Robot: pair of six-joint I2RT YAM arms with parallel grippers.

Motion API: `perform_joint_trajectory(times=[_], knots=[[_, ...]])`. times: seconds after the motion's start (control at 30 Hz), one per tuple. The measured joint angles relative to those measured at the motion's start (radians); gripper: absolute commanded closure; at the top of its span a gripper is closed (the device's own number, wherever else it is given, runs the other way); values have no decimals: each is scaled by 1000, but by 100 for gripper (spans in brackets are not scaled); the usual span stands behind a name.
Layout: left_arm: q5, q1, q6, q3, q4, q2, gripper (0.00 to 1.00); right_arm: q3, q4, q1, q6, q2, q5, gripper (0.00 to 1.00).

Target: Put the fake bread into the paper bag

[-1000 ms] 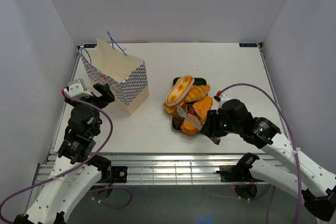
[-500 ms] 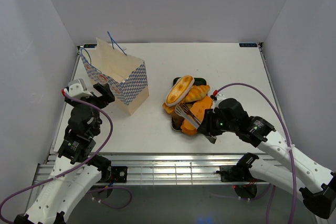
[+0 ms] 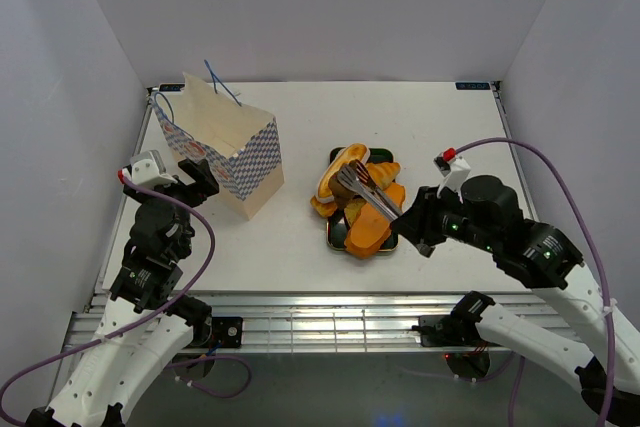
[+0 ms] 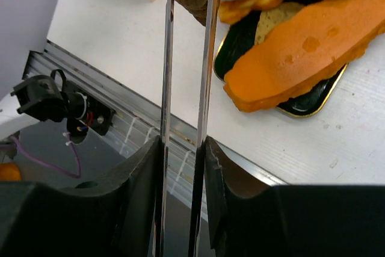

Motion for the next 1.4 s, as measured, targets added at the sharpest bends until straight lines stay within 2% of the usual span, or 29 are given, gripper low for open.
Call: perform_joint_trajectory(times=[0.3, 0.53, 1.03, 1.27, 1.4], knots=[[0, 0, 0, 0, 0, 0, 3, 169, -26, 0, -51, 58, 25, 71], [0, 0, 0, 0, 0, 0, 3, 347, -11, 0, -114, 252, -1, 71], [1, -13, -6, 0, -1, -2, 3, 760, 183, 0, -173, 668, -186, 72], [7, -22, -10, 0, -3, -2, 3, 803, 280, 0, -163, 804, -263, 72], [7, -26, -11, 0, -7, -2, 3, 804, 320, 0, -146, 864, -291, 66]])
